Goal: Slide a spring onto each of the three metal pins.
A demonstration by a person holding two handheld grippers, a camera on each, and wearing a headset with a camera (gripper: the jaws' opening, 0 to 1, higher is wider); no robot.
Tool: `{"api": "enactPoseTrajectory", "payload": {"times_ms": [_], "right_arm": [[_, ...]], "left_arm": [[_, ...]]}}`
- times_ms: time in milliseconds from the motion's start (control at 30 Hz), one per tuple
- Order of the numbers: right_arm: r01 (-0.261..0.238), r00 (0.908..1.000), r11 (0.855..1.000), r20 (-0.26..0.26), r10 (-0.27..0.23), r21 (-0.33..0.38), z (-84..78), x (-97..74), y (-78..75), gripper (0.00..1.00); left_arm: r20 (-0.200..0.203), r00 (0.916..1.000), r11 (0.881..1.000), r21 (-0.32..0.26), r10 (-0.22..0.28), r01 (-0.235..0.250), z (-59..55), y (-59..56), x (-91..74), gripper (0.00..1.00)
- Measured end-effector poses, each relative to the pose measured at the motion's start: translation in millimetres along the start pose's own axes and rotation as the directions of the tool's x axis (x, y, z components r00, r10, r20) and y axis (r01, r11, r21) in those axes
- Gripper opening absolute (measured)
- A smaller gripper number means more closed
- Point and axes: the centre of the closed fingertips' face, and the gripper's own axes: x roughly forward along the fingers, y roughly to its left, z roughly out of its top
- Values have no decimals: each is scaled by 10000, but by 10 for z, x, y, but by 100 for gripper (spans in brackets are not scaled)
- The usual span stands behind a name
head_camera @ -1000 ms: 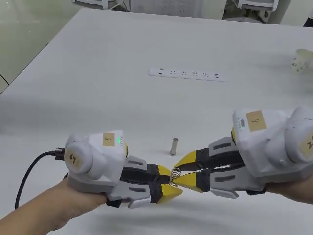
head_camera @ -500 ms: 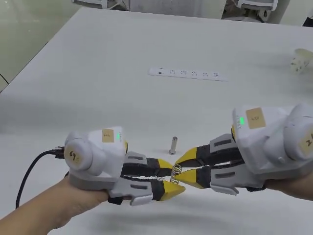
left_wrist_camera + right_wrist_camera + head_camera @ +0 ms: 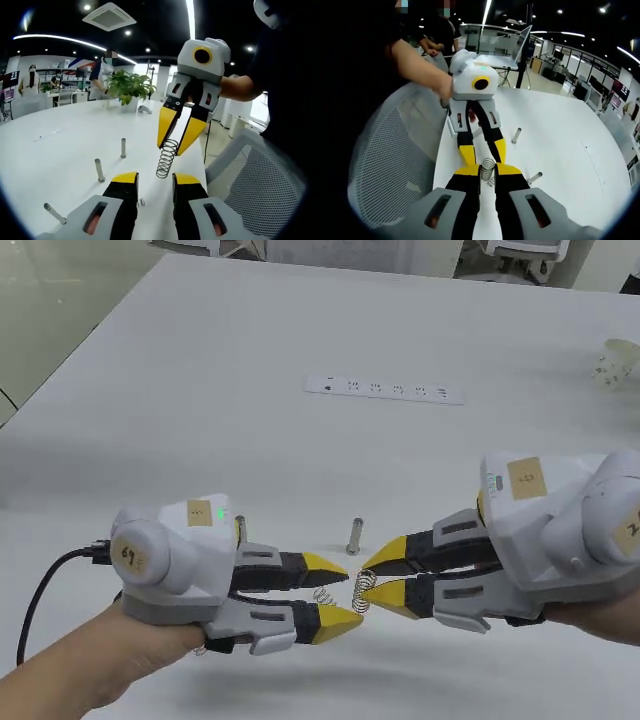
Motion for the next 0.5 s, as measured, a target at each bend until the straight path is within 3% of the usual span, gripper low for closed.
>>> {"api": "enactPoseTrajectory", "payload": {"times_ms": [500], "right_arm": [[259,9997,9997,-16,-259,-17,-17,-14,-51,7]], "left_arm": [[95,9964,9959,-350,837,-834,-65,140,-278,32]]}}
